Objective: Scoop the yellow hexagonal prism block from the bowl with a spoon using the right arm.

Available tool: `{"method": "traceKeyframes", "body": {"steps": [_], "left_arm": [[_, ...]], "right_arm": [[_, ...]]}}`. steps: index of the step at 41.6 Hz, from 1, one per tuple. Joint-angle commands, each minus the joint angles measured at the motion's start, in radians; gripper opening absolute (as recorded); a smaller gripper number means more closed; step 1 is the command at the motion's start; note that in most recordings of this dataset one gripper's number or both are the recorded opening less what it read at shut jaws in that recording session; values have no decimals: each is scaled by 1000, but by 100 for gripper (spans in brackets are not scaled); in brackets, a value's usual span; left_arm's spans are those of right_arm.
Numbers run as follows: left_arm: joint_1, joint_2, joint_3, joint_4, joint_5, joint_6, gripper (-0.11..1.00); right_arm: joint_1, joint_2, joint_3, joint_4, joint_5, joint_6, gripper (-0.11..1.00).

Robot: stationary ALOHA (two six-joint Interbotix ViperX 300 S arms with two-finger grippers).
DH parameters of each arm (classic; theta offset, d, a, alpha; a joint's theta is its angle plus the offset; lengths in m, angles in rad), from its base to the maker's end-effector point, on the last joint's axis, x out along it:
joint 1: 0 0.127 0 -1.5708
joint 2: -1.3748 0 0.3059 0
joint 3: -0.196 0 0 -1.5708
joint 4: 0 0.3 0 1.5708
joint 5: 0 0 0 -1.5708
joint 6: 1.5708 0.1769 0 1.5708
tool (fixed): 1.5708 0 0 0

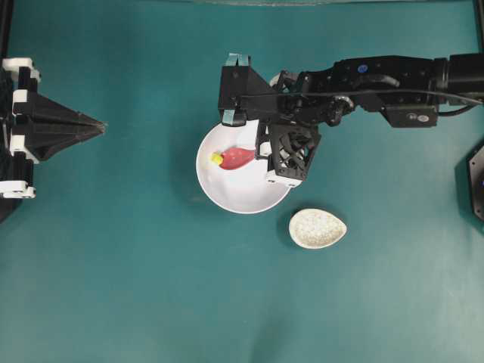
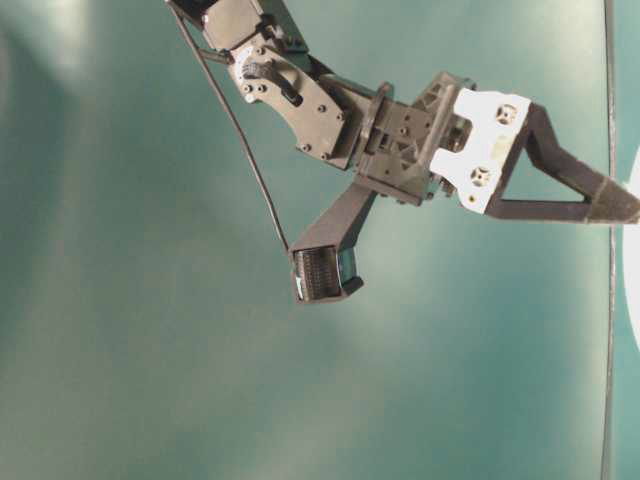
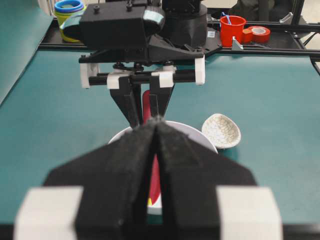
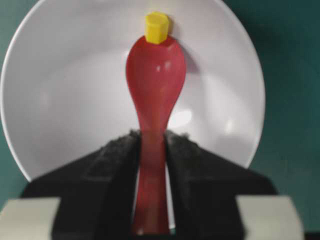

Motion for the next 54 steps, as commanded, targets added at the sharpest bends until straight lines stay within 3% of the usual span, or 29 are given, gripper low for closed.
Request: {"method": "traceKeyframes", "body": {"steps": [1, 36, 54], "left_arm": [[2, 9, -12, 2, -5, -2, 0], [2, 9, -12, 3, -2, -2, 0], [2, 9, -12, 3, -2, -2, 0]], "right_arm": [[-2, -15, -20, 2, -6, 0, 23], [21, -78, 92, 18, -183, 11, 23], [52, -170, 235, 34, -394, 15, 23]]}}
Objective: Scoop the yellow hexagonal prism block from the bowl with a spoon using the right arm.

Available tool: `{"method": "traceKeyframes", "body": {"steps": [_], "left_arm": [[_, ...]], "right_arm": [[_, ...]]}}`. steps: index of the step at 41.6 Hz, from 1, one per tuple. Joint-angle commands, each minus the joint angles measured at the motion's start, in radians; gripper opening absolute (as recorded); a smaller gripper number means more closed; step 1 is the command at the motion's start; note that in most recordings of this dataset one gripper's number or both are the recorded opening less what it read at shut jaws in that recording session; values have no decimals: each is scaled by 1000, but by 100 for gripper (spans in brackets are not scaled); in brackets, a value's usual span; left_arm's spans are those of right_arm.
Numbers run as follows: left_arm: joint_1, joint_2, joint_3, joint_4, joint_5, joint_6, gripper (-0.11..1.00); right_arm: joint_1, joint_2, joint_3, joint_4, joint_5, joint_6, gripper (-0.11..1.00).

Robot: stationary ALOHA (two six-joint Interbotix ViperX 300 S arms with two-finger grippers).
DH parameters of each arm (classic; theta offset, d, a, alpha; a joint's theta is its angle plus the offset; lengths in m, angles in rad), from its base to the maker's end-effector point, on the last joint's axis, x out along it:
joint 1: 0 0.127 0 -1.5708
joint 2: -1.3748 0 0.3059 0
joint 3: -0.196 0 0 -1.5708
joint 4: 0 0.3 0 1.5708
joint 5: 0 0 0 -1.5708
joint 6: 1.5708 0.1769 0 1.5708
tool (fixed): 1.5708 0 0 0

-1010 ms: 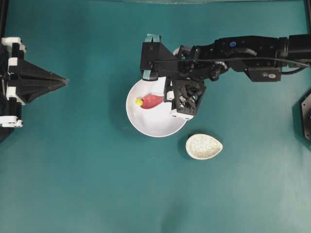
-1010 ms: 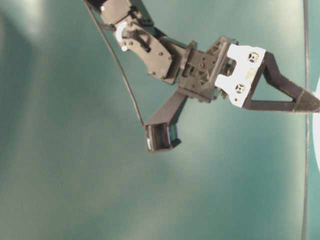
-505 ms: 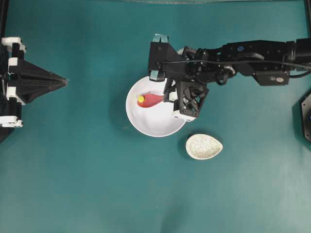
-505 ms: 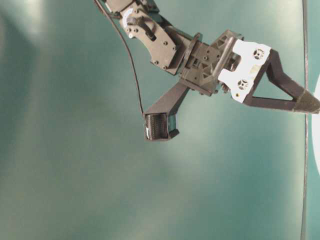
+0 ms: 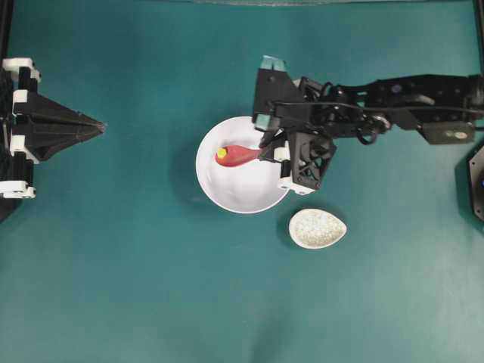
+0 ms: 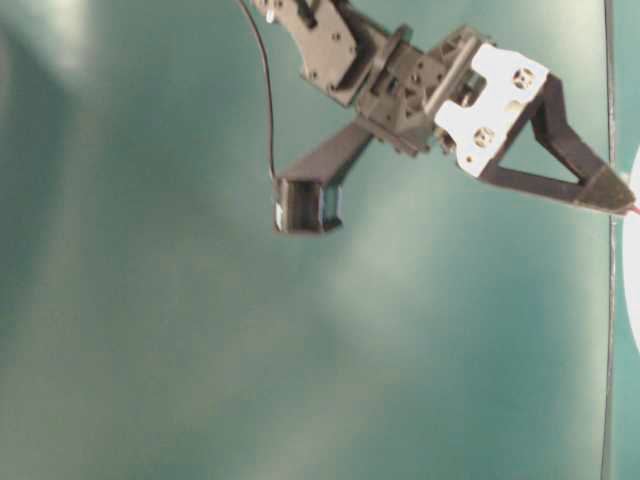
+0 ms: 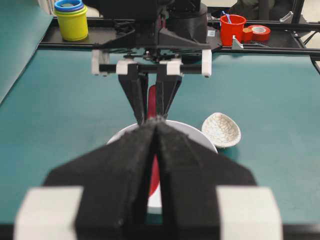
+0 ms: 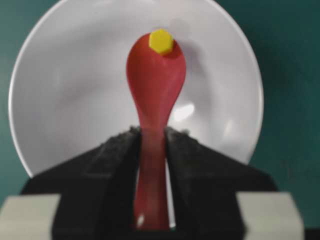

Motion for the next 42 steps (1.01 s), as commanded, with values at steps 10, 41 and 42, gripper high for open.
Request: {"method": "traceKeyframes", "body": {"steps": [10, 41, 42], "left_arm": [[2, 8, -12, 2, -5, -2, 0], [2, 6, -12, 2, -3, -3, 0], [2, 8, -12, 2, -3, -3, 0]], "right_arm": [[52, -141, 137, 6, -279, -2, 23], [72, -333, 276, 0, -446, -6, 23], [72, -333, 276, 0, -446, -6, 23]]}}
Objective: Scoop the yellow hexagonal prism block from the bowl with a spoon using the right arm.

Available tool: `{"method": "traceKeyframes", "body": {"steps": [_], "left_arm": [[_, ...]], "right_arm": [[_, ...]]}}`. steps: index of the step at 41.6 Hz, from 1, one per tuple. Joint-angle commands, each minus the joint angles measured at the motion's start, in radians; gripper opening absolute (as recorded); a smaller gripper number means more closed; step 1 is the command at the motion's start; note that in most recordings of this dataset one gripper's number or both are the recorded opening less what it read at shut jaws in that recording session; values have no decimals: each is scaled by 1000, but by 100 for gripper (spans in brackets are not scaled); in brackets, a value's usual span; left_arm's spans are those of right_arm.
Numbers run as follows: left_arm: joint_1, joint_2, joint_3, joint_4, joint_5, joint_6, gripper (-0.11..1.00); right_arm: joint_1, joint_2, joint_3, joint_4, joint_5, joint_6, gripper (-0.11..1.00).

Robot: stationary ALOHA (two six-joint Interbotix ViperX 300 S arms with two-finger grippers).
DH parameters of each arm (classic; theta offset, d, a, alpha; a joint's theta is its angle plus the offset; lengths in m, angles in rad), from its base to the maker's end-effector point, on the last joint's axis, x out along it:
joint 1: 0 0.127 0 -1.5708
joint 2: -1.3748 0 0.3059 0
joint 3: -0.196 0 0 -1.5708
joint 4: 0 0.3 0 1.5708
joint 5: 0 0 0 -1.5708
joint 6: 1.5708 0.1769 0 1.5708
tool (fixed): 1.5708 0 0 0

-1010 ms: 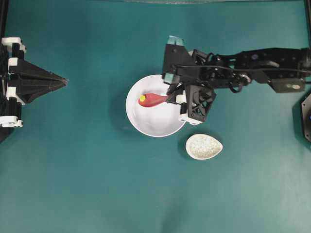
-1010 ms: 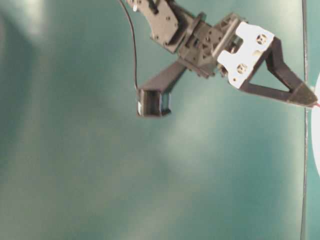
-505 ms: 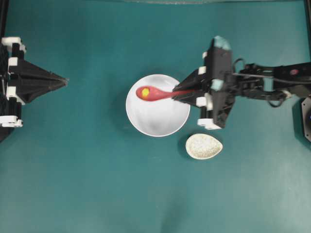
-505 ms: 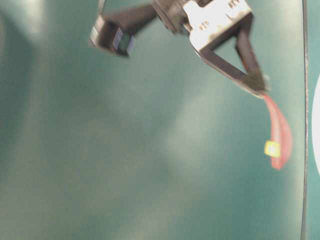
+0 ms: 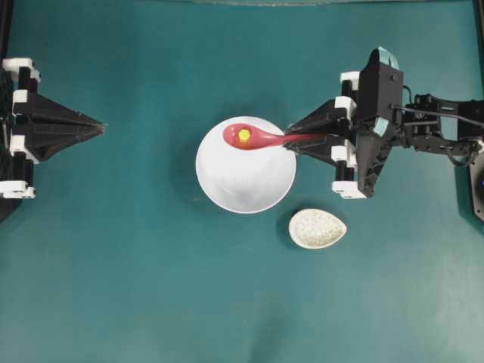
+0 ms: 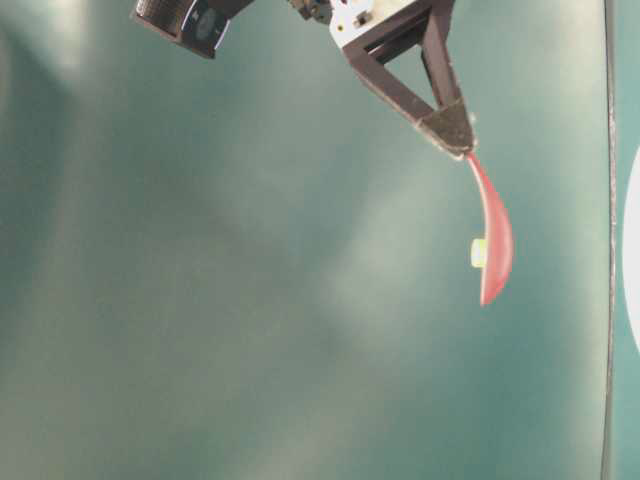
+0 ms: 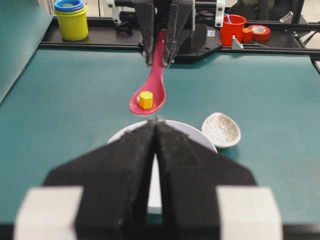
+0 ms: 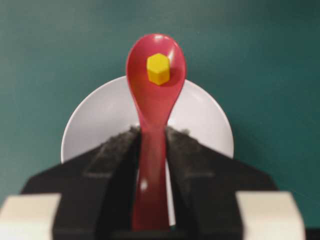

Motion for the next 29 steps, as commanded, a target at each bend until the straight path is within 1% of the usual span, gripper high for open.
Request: {"method": "traceKeyframes", "body": {"steps": [1, 29], "left_arm": [[2, 8, -12, 2, -5, -2, 0], [2, 8, -9, 0, -5, -2, 0]], "right_arm": [[2, -18, -20, -2, -9, -2, 23], [2, -18, -18, -2, -14, -2, 23]]}}
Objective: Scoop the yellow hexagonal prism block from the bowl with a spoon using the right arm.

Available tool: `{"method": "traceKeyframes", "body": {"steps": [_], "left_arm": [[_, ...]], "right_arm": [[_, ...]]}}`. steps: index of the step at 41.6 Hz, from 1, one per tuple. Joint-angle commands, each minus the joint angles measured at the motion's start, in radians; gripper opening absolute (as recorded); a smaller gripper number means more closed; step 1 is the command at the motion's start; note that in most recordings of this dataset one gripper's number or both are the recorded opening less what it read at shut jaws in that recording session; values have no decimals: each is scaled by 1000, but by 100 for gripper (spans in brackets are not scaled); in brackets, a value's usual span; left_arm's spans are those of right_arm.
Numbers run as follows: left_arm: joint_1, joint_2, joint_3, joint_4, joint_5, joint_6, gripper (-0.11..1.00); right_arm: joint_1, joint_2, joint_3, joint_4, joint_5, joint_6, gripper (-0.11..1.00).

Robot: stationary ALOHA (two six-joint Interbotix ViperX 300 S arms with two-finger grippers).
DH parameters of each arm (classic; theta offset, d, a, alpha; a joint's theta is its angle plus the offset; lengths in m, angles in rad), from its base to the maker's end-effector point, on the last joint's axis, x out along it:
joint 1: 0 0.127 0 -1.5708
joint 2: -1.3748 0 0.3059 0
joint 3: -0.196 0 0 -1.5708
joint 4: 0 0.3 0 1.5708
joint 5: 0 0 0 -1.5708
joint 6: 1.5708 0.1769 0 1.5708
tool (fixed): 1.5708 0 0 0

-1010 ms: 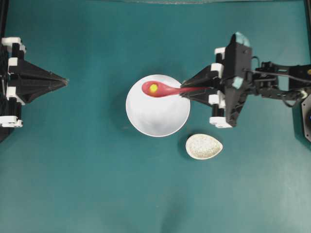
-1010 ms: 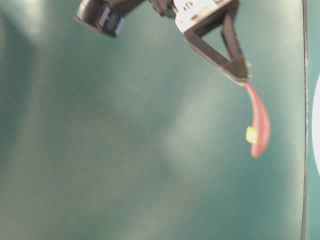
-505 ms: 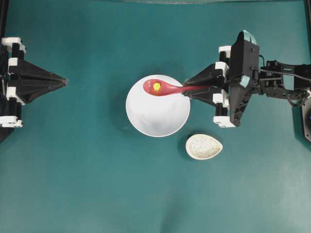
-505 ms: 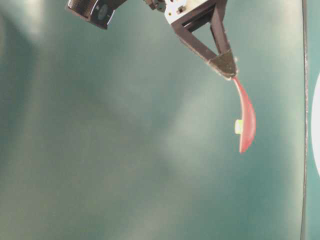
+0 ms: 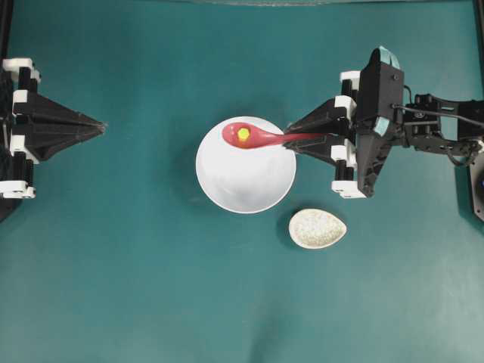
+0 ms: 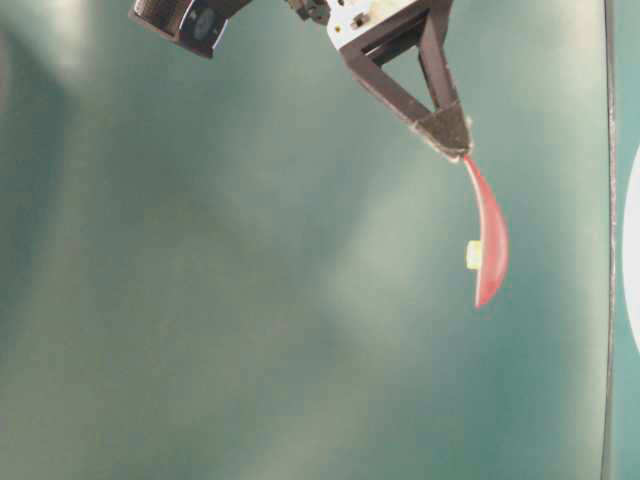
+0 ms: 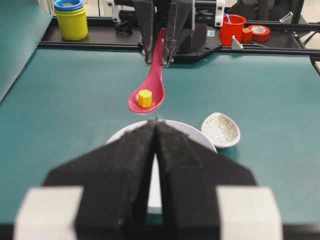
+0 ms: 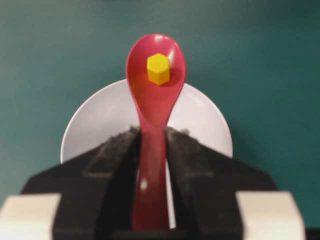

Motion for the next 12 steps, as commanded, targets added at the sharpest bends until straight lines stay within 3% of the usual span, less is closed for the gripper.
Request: {"method": "traceKeyframes", "body": {"steps": [1, 12], "left_arm": [[3, 8, -9, 0, -3, 0, 0], [5, 8, -8, 0, -3, 0, 0]], "right_arm": [[2, -18, -18, -2, -5, 0, 23], [2, -18, -17, -3, -3, -5, 23]]}}
